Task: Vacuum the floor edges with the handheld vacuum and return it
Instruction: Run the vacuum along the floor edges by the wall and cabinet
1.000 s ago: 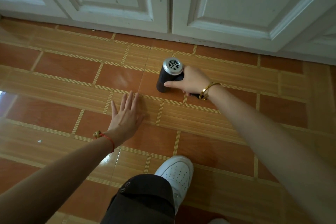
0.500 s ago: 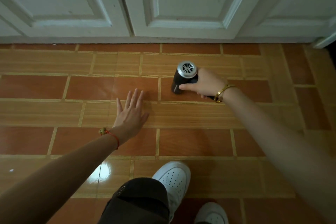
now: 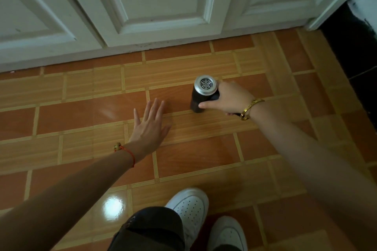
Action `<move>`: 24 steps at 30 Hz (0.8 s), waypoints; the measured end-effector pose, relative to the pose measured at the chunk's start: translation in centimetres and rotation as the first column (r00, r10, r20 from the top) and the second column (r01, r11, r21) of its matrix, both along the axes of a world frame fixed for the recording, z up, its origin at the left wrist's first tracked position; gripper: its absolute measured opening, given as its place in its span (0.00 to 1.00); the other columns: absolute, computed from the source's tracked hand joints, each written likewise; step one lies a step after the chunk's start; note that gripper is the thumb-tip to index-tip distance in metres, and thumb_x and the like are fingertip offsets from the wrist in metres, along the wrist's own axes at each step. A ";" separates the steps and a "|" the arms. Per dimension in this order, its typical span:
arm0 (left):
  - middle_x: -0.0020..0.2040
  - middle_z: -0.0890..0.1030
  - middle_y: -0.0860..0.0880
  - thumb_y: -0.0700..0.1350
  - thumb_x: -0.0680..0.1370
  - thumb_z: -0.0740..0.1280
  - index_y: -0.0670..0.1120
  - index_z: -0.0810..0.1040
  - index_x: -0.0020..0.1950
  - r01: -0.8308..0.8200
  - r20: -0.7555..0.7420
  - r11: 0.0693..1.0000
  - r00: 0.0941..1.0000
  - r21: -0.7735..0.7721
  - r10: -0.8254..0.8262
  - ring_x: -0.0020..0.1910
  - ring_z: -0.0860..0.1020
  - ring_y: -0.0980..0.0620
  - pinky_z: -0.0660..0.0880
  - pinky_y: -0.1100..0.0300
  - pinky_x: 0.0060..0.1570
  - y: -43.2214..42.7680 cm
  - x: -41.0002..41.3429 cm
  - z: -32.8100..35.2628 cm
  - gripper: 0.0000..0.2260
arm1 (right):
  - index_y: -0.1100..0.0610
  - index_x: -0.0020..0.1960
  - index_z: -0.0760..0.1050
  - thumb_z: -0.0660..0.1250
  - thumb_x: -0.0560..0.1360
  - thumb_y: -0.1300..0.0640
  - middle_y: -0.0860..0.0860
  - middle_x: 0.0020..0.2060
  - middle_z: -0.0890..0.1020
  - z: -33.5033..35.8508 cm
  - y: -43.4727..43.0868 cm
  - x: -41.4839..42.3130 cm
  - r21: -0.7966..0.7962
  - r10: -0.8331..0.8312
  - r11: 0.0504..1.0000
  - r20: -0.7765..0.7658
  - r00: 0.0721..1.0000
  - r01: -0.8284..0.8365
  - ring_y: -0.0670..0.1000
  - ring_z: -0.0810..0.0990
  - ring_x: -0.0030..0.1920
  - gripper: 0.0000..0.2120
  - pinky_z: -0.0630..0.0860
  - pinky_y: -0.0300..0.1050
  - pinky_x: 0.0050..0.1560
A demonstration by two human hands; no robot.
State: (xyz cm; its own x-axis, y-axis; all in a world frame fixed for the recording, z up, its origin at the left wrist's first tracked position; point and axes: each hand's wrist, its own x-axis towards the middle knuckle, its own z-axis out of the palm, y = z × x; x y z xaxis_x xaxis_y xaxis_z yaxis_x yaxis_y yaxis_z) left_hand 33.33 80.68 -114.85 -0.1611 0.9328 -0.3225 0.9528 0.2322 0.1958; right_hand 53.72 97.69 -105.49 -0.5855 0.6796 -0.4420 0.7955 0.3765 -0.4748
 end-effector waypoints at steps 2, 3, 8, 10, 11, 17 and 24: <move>0.82 0.39 0.47 0.59 0.83 0.50 0.48 0.38 0.81 0.023 0.007 1.000 1.000 0.007 -0.023 0.80 0.39 0.45 0.41 0.36 0.76 0.4 0.7 -0.2 0.33 | 0.56 0.54 0.75 0.72 0.69 0.37 0.55 0.30 0.83 0.2 -0.2 0.7 -0.099 0.012 0.995 0.037 0.999 -0.008 0.50 0.79 0.23 0.25 0.80 0.44 0.28; 0.82 0.39 0.47 0.59 0.83 0.50 0.48 0.38 0.81 0.033 0.012 0.999 0.999 0.006 -0.033 0.80 0.38 0.45 0.40 0.36 0.76 0.6 1.0 -0.3 0.33 | 0.58 0.53 0.75 0.72 0.69 0.38 0.56 0.30 0.83 0.3 -0.3 1.0 -0.166 0.023 0.986 0.059 0.998 -0.013 0.50 0.79 0.23 0.25 0.79 0.43 0.27; 0.82 0.39 0.47 0.59 0.83 0.53 0.48 0.39 0.81 0.070 0.016 0.998 0.997 0.005 -0.070 0.80 0.38 0.46 0.40 0.36 0.75 1.5 2.3 -0.5 0.34 | 0.62 0.42 0.76 0.74 0.69 0.41 0.54 0.24 0.80 0.6 -0.5 2.7 -0.331 0.059 0.944 0.127 0.990 -0.013 0.50 0.76 0.22 0.23 0.75 0.41 0.28; 0.82 0.40 0.47 0.59 0.83 0.53 0.47 0.39 0.81 0.091 0.008 0.996 0.996 0.007 -0.091 0.80 0.39 0.46 0.41 0.36 0.76 1.9 2.9 -0.4 0.34 | 0.61 0.38 0.75 0.75 0.69 0.42 0.52 0.23 0.78 0.8 -0.4 3.7 -0.365 0.020 0.930 0.128 0.992 0.028 0.50 0.76 0.21 0.21 0.76 0.43 0.28; 0.82 0.40 0.47 0.59 0.83 0.53 0.47 0.40 0.81 0.100 0.007 0.995 0.995 0.006 -0.100 0.80 0.39 0.46 0.42 0.36 0.76 2.1 3.1 -0.4 0.34 | 0.60 0.38 0.74 0.75 0.69 0.42 0.52 0.23 0.78 0.8 -0.4 4.1 -0.359 -0.002 0.932 0.120 0.993 0.046 0.50 0.76 0.21 0.21 0.77 0.44 0.29; 0.82 0.41 0.47 0.58 0.83 0.52 0.47 0.40 0.81 0.136 0.006 0.991 0.991 0.004 -0.136 0.80 0.40 0.45 0.42 0.35 0.76 2.9 4.4 -0.3 0.33 | 0.57 0.46 0.73 0.73 0.68 0.38 0.53 0.24 0.79 0.6 -0.7 5.6 -0.130 -0.131 0.982 0.031 0.991 0.134 0.48 0.76 0.20 0.23 0.74 0.39 0.23; 0.82 0.40 0.47 0.59 0.83 0.51 0.48 0.38 0.81 0.155 0.000 0.988 0.988 -0.015 -0.155 0.80 0.38 0.46 0.41 0.36 0.76 3.3 5.0 -0.7 0.33 | 0.63 0.50 0.77 0.74 0.69 0.40 0.54 0.25 0.80 0.5 -1.1 6.2 -0.311 -0.027 0.949 0.091 0.996 0.054 0.51 0.78 0.23 0.26 0.75 0.40 0.25</move>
State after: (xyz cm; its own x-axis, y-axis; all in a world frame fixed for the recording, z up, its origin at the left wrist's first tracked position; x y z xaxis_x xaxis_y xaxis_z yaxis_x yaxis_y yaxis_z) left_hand 38.36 84.02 -115.53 -0.0154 0.9415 -0.3366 0.9776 0.0848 0.1925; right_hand 59.89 96.57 -104.94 -0.5117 0.5219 -0.6825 0.8492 0.1864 -0.4941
